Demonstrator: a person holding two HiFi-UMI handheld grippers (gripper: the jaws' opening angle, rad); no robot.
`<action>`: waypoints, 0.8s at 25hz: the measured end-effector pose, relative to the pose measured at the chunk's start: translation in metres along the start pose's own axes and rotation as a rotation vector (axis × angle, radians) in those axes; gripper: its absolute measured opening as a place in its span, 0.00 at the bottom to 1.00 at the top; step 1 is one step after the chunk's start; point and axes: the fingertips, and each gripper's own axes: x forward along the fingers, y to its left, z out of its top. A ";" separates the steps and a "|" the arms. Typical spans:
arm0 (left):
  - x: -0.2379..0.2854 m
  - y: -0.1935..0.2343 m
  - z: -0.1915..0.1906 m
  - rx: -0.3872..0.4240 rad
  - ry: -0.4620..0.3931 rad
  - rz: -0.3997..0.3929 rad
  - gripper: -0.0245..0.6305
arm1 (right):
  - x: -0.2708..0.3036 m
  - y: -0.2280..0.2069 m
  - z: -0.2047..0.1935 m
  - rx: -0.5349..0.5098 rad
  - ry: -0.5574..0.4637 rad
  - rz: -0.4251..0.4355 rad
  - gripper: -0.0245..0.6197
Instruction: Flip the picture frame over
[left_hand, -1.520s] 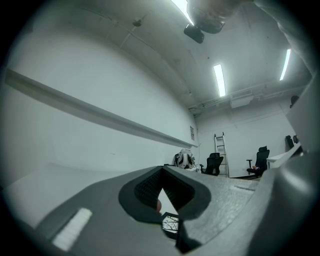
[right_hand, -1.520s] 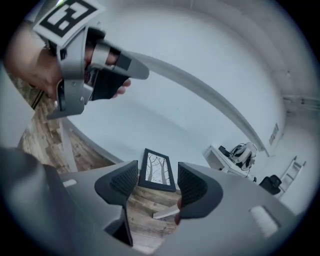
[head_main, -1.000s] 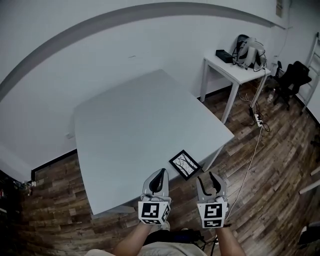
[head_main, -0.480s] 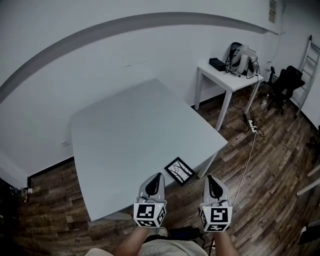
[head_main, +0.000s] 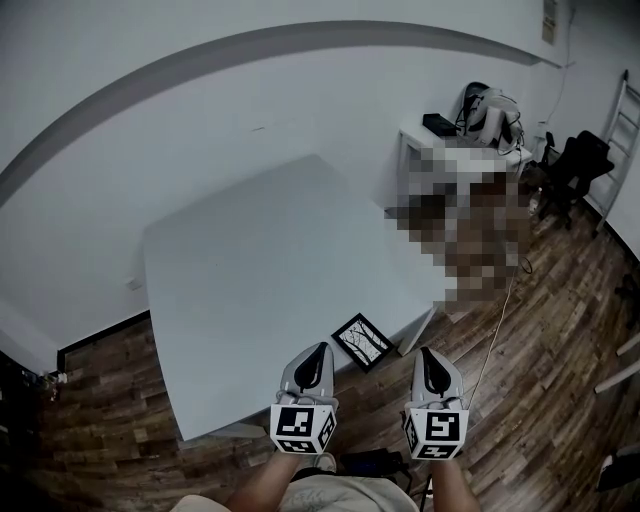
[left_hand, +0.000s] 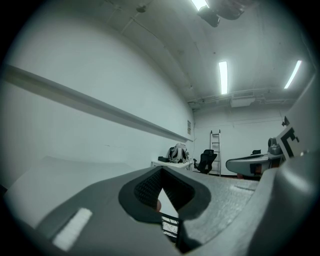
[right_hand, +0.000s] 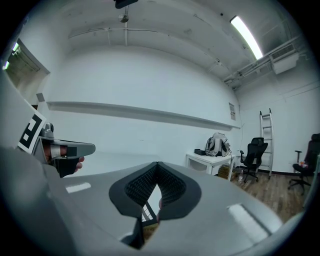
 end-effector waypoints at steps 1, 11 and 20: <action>0.000 -0.001 0.000 0.000 -0.001 0.000 0.04 | 0.000 -0.001 -0.001 0.001 0.001 -0.001 0.07; 0.000 -0.004 0.001 0.023 -0.007 0.003 0.04 | 0.002 -0.005 -0.004 -0.008 0.008 -0.003 0.07; -0.004 -0.004 0.007 0.024 -0.018 0.005 0.04 | 0.001 -0.004 0.003 -0.012 -0.004 -0.003 0.07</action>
